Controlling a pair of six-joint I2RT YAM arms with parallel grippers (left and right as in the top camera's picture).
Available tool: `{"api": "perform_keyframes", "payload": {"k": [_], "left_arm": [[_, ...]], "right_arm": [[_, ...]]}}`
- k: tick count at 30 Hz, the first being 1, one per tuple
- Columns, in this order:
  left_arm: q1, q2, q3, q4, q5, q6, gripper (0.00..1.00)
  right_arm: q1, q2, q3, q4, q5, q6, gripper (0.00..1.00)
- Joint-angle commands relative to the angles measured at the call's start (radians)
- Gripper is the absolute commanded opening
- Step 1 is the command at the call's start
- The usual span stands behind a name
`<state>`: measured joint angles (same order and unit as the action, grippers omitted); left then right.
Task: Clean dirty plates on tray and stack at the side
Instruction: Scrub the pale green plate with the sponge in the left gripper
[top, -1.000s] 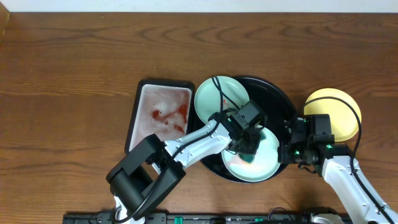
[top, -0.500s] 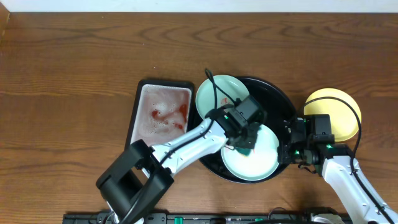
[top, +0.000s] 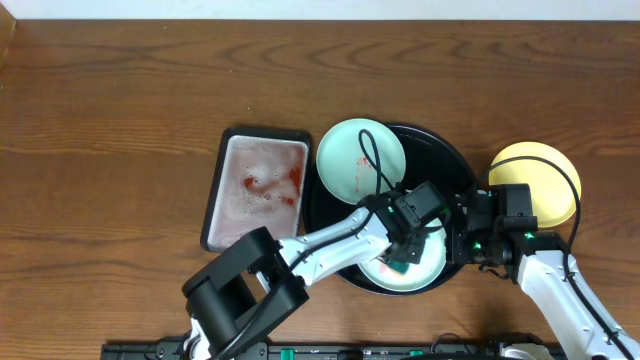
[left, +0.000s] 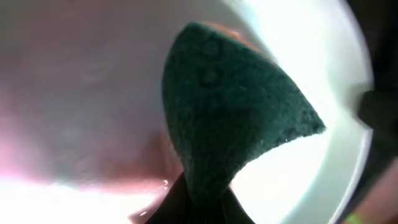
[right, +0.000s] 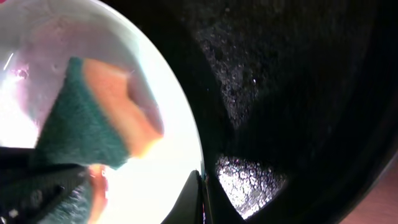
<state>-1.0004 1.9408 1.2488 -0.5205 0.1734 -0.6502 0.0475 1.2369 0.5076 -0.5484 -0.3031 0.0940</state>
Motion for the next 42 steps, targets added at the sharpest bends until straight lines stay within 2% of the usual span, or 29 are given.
{"api": "perform_keyframes", "payload": {"k": [1, 9, 17, 20, 29, 37, 40, 42], "left_arm": [[0.062, -0.016, -0.019, -0.077, -0.107, 0.029, 0.08], [0.084, -0.147, -0.02, -0.048, -0.103, 0.027, 0.07], [0.012, -0.079, -0.041, 0.061, -0.098, -0.048, 0.08], [-0.01, -0.039, -0.041, 0.066, -0.097, -0.042, 0.07], [0.04, -0.032, -0.04, -0.071, -0.236, 0.046, 0.07], [0.127, -0.224, -0.04, -0.132, -0.238, 0.101, 0.07], [0.162, -0.325, -0.04, -0.175, -0.238, 0.101, 0.07], [0.201, -0.373, -0.04, -0.205, -0.239, 0.114, 0.07]], "right_arm": [[0.007, -0.001, -0.004, 0.006, 0.007, -0.013, 0.01], [0.006, -0.001, -0.004, 0.006, 0.007, -0.013, 0.01], [0.006, -0.001, -0.004, 0.002, 0.007, -0.013, 0.01], [0.006, -0.001, -0.004, 0.002, 0.007, -0.013, 0.01], [0.006, -0.001, -0.004, -0.005, 0.007, -0.013, 0.01], [0.006, -0.001, -0.004, 0.019, 0.007, -0.013, 0.01], [0.006, -0.001, -0.004, 0.061, 0.007, -0.013, 0.13], [0.006, -0.001, -0.004, 0.084, 0.007, -0.013, 0.15]]}}
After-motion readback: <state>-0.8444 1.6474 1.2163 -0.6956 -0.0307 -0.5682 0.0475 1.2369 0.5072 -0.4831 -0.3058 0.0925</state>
